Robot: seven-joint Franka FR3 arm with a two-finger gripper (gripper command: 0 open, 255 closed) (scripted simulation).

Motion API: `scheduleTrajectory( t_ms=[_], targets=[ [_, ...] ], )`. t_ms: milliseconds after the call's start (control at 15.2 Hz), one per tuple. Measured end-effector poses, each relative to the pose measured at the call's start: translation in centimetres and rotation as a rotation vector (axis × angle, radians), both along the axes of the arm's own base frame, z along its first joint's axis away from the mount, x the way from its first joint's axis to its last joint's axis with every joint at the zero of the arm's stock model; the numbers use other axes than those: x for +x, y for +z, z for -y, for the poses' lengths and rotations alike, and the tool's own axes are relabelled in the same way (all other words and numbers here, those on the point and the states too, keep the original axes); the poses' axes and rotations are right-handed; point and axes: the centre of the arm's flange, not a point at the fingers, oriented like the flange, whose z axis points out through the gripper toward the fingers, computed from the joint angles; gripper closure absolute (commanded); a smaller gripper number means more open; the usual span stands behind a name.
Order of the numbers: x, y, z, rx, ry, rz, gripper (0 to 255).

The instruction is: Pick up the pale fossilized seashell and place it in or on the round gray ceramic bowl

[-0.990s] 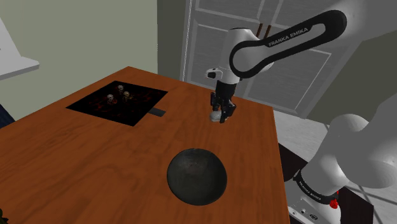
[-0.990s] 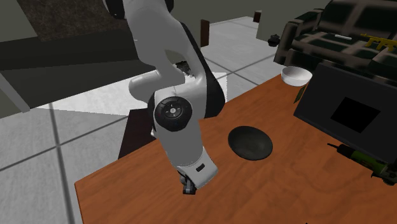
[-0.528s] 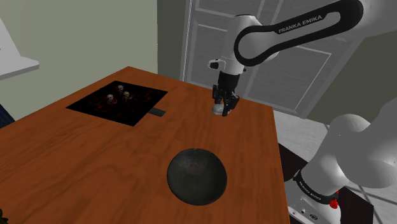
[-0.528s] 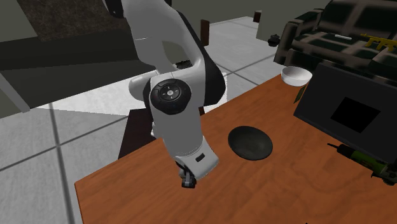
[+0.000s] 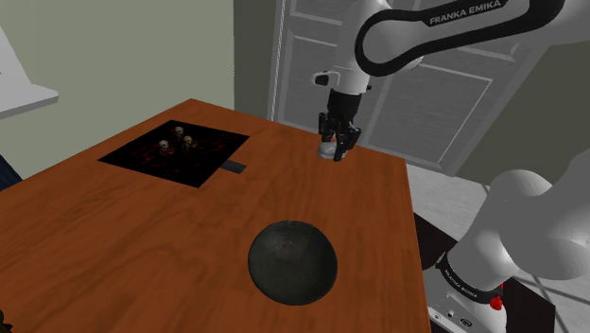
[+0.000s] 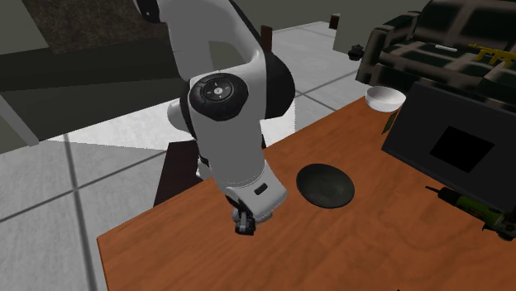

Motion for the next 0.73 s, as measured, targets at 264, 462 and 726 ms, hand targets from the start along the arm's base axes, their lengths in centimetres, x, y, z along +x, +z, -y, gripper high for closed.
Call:
scheduleTrajectory(
  t_ms=[264, 462, 726],
  targets=[
    [-1.8, 0.2, -3.8, 0.000, 0.001, 0.000, 255],
    [-3.7, 0.0, -7.1, 0.000, 0.002, 0.000, 255],
    [-6.1, 0.3, -11.5, -0.001, 0.001, 0.000, 255]
  ],
)
